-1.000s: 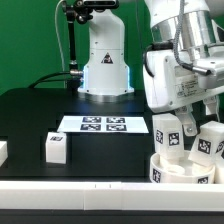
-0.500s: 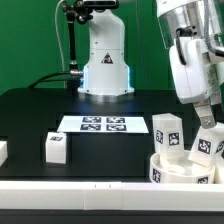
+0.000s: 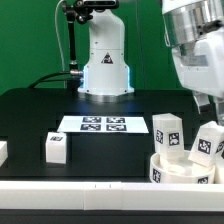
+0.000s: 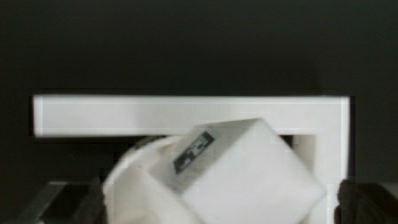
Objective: Assemble stool
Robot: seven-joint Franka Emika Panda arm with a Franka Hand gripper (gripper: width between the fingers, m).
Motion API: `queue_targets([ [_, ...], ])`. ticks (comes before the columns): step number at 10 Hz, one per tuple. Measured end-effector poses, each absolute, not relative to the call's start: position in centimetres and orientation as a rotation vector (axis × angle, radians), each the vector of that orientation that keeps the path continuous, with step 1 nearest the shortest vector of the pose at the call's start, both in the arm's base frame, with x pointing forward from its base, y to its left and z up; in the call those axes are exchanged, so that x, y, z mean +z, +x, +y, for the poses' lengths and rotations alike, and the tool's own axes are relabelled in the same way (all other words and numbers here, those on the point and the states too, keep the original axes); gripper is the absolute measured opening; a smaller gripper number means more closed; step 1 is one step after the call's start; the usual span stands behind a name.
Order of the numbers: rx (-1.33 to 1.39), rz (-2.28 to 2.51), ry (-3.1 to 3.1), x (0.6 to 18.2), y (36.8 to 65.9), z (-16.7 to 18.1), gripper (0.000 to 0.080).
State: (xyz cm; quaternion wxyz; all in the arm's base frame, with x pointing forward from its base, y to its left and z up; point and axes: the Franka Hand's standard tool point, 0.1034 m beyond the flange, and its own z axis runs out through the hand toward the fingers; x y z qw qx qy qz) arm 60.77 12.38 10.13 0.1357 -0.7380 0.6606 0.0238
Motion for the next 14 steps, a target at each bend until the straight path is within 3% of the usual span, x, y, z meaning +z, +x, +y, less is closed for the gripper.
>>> queue_targets([
  [6,-0.029,1.349,-2.547,10.2,60.9,12.3,0.0648],
  [10,-0.141,0.618,-2.952,10.6,60.9,13.8,0.0648],
  [14,-0.163,0.300,-3.012,10.5,60.9,13.4,0.0648],
])
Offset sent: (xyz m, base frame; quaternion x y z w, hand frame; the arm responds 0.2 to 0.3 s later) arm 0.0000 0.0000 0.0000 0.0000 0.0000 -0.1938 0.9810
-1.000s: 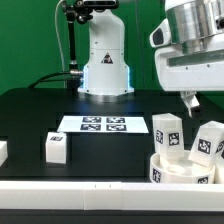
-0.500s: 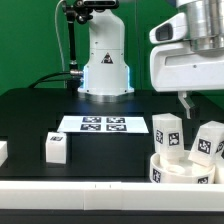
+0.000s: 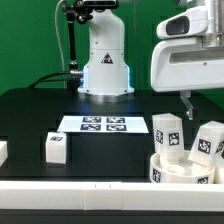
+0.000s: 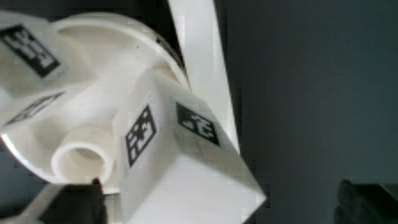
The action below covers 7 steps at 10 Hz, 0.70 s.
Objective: Assemble stool
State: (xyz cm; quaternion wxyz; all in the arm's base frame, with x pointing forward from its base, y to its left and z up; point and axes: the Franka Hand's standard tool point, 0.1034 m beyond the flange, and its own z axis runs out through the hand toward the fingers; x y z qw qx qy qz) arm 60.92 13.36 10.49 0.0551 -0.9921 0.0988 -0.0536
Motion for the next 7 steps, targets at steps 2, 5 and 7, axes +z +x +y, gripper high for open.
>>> queue_targets([
  [2,-0.204,-0.036,-3.058,10.2,61.0,13.1,0.0648],
  [5,-0.198,-0.559,-3.057,9.3,61.1,12.6,0.0648],
  [7,-0.180,-0.818,-3.023,8.7,61.0,11.9,0.0648],
])
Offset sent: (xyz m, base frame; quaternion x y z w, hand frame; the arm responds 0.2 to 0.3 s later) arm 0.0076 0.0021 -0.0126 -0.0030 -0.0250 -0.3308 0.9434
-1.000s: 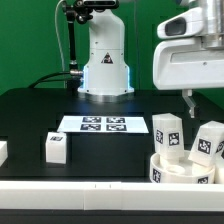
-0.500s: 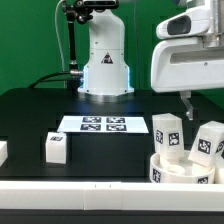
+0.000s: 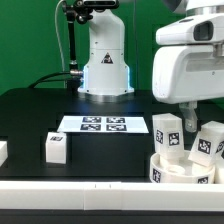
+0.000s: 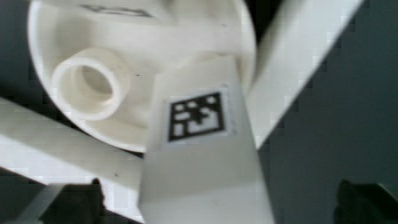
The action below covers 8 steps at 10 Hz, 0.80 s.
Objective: Assemble stool
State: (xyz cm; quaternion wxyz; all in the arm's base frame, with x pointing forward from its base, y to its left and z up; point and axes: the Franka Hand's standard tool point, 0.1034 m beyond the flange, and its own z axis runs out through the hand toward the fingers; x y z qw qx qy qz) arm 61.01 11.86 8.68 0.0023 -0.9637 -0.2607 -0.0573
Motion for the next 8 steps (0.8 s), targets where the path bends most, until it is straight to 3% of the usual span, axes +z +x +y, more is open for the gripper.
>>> queue_targets([
  [4,-0.168,-0.805,-3.028,8.11,60.75,11.52,0.0602],
  [5,-0.168,-0.804,-3.029,8.12,60.76,11.47,0.0427],
  [6,-0.169,-0.786,-3.032,8.15,60.79,11.47,0.0427],
  [7,-0.169,-0.758,-3.039,8.15,60.79,11.47,0.0341],
  [8,-0.169,-0.757,-3.039,8.15,60.79,11.47,0.0341],
])
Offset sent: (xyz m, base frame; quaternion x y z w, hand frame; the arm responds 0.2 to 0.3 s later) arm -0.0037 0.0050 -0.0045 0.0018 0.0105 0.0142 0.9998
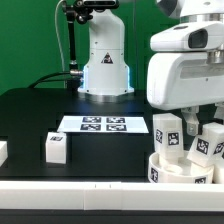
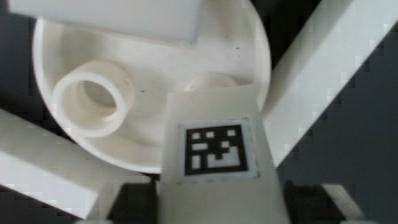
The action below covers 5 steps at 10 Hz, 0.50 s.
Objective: Assemble stool
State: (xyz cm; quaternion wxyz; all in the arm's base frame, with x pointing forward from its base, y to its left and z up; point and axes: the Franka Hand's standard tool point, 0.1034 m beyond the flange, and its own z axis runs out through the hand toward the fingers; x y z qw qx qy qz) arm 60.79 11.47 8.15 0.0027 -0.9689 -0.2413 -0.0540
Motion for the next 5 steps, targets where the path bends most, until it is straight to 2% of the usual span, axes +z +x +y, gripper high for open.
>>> queue_targets([
  [5,-0.165,-0.293,-3.101,8.14,60.78,11.48,0.0341],
])
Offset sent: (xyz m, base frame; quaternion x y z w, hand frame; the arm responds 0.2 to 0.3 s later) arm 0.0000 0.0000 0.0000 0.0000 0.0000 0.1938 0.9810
